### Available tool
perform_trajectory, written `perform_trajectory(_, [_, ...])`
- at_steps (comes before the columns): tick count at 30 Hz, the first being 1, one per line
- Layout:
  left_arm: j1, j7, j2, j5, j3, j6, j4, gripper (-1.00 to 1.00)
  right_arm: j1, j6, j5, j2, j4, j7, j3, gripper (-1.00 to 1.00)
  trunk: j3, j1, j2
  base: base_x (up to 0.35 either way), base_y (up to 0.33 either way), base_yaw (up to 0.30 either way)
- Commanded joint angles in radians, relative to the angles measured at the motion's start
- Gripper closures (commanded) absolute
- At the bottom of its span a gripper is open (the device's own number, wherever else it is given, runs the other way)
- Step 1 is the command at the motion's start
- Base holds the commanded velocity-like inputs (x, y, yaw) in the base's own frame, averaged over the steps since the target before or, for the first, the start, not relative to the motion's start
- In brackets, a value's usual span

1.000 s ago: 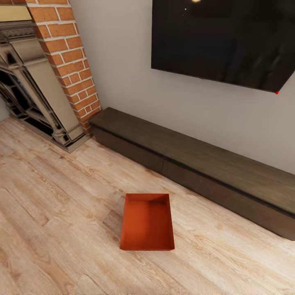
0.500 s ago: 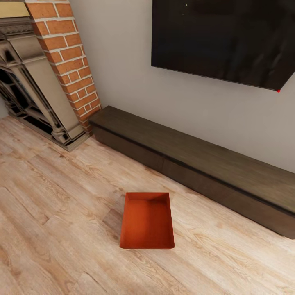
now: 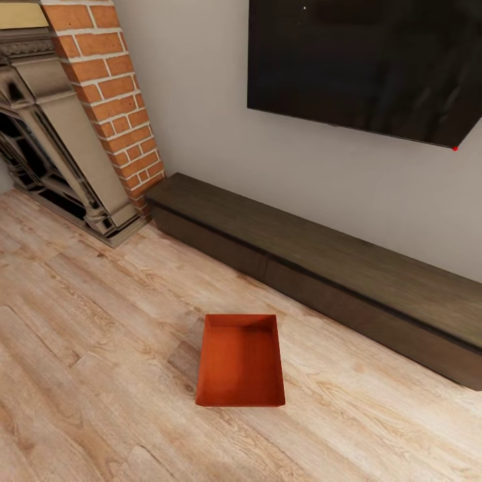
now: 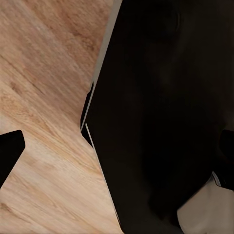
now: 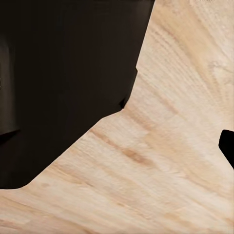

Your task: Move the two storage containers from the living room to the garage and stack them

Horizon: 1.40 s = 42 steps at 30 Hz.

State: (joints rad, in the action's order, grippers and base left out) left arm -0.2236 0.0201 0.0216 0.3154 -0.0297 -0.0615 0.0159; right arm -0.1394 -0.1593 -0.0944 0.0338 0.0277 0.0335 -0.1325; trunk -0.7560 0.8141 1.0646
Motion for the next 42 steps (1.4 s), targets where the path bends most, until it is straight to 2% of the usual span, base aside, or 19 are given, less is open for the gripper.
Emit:
perform_trajectory(1, [0.0, 0.001, 0.0, 0.002, -0.003, -0.003, -0.001, -1.0, -0.001, -0.006, -0.01, 0.0, 0.003, 0.003, -0.002, -1.0, -0.001, 0.0, 0.0, 0.0, 0.0, 0.0])
perform_trajectory(6, [0.0, 0.001, 0.0, 0.002, -0.003, -0.002, -0.001, -1.0, -0.001, -0.008, 0.002, -0.003, 0.003, 0.006, 0.002, -1.0, -0.001, 0.0, 0.0, 0.0, 0.0, 0.0])
perform_trajectory(17, [0.0, 0.001, 0.0, 0.002, -0.003, -0.003, -0.001, -1.0, -0.001, -0.004, -0.004, -0.003, 0.003, 0.02, 0.0, -1.0, -0.001, 0.0, 0.0, 0.0, 0.0, 0.0])
perform_trajectory(18, [0.0, 0.001, 0.0, 0.002, -0.003, -0.003, -0.001, -1.0, 0.0, -0.002, -0.002, -0.012, 0.002, 0.024, 0.005, -1.0, -0.001, 0.0, 0.0, 0.0, 0.0, 0.0])
perform_trajectory(22, [0.0, 0.002, -0.002, 0.008, -0.01, 0.0, 0.0, -1.0, -0.001, -0.001, 0.0, -0.014, -0.008, 0.024, 0.007, -1.0, -0.001, 0.0, 0.0, 0.0, 0.0, 0.0])
perform_trajectory(25, [0.0, 0.002, -0.006, 0.011, -0.016, 0.001, 0.0, -1.0, -0.001, 0.0, 0.001, -0.016, -0.028, 0.024, 0.008, -1.0, -0.001, 0.0, 0.0, 0.0, 0.0, 0.0])
perform_trajectory(28, [0.0, -0.005, -0.003, 0.011, -0.015, 0.0, 0.007, -1.0, -0.003, 0.016, 0.0, -0.023, -0.107, 0.023, 0.008, -1.0, -0.001, 0.0, 0.0, 0.0, 0.0, 0.0])
perform_trajectory(31, [0.0, -0.003, 0.006, 0.011, -0.013, 0.015, 0.11, -1.0, -0.003, 0.12, 0.001, -0.029, -0.25, 0.026, 0.008, -1.0, -0.001, 0.0, 0.0, 0.0, 0.0, 0.0])
perform_trajectory(32, [0.0, -0.003, 0.007, 0.011, -0.013, 0.022, 0.136, -1.0, -0.003, 0.138, 0.001, -0.031, -0.271, 0.026, 0.008, -1.0, -0.001, 0.0, 0.0, 0.0, 0.0, 0.0])
perform_trajectory(34, [-0.001, 0.0, 0.011, 0.006, -0.012, 0.069, 0.238, -1.0, -0.019, 0.184, 0.009, -0.04, -0.324, 0.027, 0.009, -1.0, -0.001, 0.0, 0.0, 0.0, 0.0, 0.0])
perform_trajectory(37, [-0.009, 0.002, 0.021, 0.0, -0.012, 0.163, 0.34, -1.0, -0.094, 0.207, 0.038, -0.05, -0.347, 0.029, 0.012, -1.0, -0.001, 0.0, 0.0, 0.0, 0.0, 0.0])
perform_trajectory(39, [-0.015, 0.003, 0.028, -0.001, -0.011, 0.196, 0.372, -1.0, -0.127, 0.21, 0.051, -0.053, -0.35, 0.029, 0.012, -1.0, -0.001, 0.0, 0.0, 0.0, 0.0, 0.0])
perform_trajectory(41, [-0.03, 0.005, 0.066, -0.003, -0.01, 0.253, 0.457, -1.0, -0.231, 0.22, 0.075, -0.068, -0.354, 0.036, 0.013, -1.0, -0.001, 0.0, 0.0, 0.0, 0.0, 0.0])
perform_trajectory(42, [-0.033, 0.006, 0.072, -0.004, -0.01, 0.258, 0.469, -1.0, -0.253, 0.222, 0.077, -0.072, -0.354, 0.04, 0.013, -1.0, -0.001, 0.0, 0.0, 0.0, 0.0, 0.0])
